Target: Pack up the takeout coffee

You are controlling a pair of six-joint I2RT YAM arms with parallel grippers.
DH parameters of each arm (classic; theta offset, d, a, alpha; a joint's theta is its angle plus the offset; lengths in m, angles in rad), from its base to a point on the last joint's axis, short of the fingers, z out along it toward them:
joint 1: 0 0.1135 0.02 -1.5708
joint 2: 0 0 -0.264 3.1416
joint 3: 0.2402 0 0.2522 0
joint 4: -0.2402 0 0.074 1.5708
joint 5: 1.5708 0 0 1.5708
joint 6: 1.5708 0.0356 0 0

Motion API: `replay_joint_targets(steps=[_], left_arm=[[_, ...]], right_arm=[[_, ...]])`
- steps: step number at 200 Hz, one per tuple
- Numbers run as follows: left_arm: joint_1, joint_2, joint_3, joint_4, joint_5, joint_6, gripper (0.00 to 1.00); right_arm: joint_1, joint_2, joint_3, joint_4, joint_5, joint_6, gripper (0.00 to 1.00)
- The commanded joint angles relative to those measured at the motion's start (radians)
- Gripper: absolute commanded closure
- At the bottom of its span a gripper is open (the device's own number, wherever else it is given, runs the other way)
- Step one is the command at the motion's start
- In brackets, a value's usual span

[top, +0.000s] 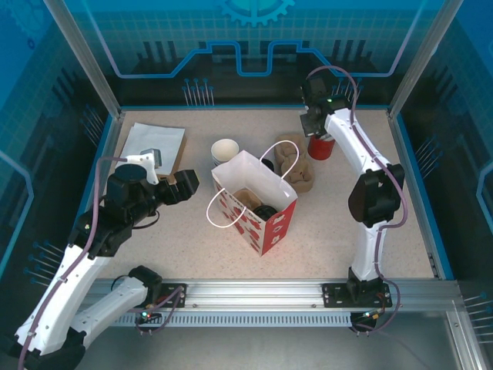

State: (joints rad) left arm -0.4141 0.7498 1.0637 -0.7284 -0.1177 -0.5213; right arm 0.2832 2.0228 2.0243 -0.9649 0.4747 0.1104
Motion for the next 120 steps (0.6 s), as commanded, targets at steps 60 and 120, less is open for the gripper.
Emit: replay_joint_targets(steps=[60,120], left_arm=[[0.009,0.003,0.008,0.000,-0.019,0.015,0.01],[0.009,0.010,0.021,0.000,-0.028,0.024,0.01]], right_arm=[[0.040,-0.104,0.114,-0.125,0.034,-0.021,1.00],[0.106,-0.273,0.143,-0.247,0.091,0.023,1.00]])
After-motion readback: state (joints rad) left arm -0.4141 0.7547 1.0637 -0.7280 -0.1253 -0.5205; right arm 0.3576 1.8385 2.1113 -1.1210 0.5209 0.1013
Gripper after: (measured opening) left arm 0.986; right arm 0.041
